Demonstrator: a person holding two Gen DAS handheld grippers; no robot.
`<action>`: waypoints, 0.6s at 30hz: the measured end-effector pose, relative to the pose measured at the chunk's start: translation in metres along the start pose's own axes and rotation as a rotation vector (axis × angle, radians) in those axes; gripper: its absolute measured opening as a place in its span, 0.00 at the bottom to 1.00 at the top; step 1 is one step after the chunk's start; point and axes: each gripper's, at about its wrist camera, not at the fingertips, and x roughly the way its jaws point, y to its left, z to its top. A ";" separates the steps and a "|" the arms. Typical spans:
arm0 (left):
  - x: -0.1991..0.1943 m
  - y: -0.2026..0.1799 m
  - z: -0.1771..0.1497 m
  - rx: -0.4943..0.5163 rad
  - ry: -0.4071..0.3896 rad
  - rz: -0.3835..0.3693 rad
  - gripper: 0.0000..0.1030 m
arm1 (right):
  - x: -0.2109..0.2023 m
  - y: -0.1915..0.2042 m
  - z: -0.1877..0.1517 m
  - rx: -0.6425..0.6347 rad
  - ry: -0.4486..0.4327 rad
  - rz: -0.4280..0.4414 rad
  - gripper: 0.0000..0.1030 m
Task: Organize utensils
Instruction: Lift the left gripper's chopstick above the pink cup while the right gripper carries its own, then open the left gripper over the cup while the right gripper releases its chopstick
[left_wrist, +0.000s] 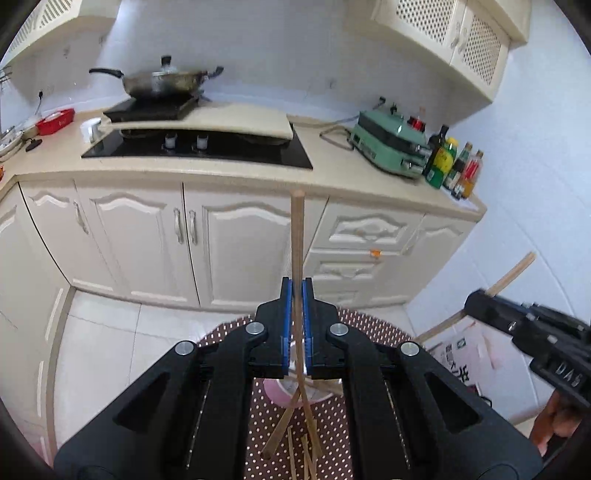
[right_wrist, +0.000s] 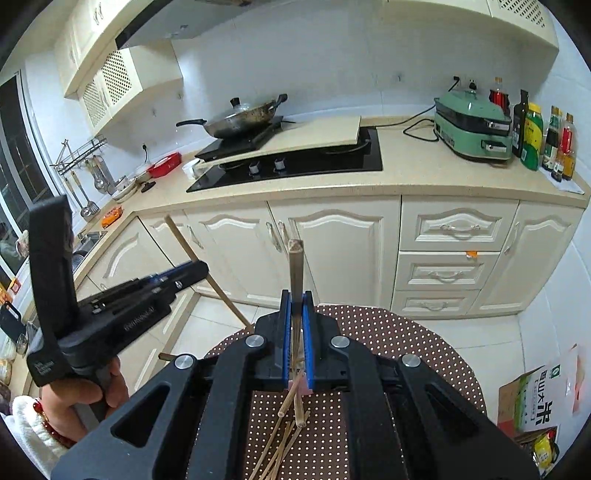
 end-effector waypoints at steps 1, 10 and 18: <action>0.003 0.001 -0.003 0.003 0.016 0.000 0.05 | 0.002 0.000 -0.001 0.001 0.007 0.001 0.05; 0.021 0.002 -0.018 0.018 0.121 -0.008 0.06 | 0.017 0.002 -0.010 -0.001 0.058 0.010 0.05; 0.024 0.005 -0.026 0.015 0.168 -0.015 0.06 | 0.028 0.002 -0.019 0.002 0.104 0.014 0.05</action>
